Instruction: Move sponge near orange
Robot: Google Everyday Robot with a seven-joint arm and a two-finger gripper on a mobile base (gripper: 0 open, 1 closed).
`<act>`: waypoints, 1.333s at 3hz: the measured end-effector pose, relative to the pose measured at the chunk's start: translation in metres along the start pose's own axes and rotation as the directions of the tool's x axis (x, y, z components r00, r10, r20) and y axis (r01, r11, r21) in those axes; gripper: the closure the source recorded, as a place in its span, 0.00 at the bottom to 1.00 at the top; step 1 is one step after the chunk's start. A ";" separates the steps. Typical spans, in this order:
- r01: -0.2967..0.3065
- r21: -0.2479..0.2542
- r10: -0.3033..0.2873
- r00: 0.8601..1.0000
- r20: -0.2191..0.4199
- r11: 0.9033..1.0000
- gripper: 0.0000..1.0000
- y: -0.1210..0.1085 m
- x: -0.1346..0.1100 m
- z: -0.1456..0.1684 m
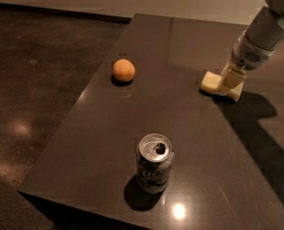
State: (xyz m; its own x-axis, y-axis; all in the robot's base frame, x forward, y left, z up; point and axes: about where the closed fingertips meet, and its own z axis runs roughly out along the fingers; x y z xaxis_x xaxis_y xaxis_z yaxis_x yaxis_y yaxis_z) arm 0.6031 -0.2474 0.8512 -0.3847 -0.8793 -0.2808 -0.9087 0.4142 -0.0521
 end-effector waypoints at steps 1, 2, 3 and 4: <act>0.037 0.006 -0.037 0.999 0.012 0.999 0.84 0.011 -0.017 -0.007; 0.095 0.002 -0.095 0.994 0.045 0.996 1.00 0.029 -0.051 -0.019; 0.135 -0.001 -0.135 0.989 0.067 0.991 1.00 0.043 -0.085 -0.020; 0.165 -0.002 -0.165 0.984 0.066 0.986 1.00 0.050 -0.113 -0.008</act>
Offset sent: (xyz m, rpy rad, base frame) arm -0.0207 0.0982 0.0620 0.0568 -0.0676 0.1713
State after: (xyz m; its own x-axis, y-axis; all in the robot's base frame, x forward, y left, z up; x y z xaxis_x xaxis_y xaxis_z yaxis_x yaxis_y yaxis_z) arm 0.5995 -0.1290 0.8875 -0.2182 -0.9179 -0.3315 -0.9601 0.2628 -0.0958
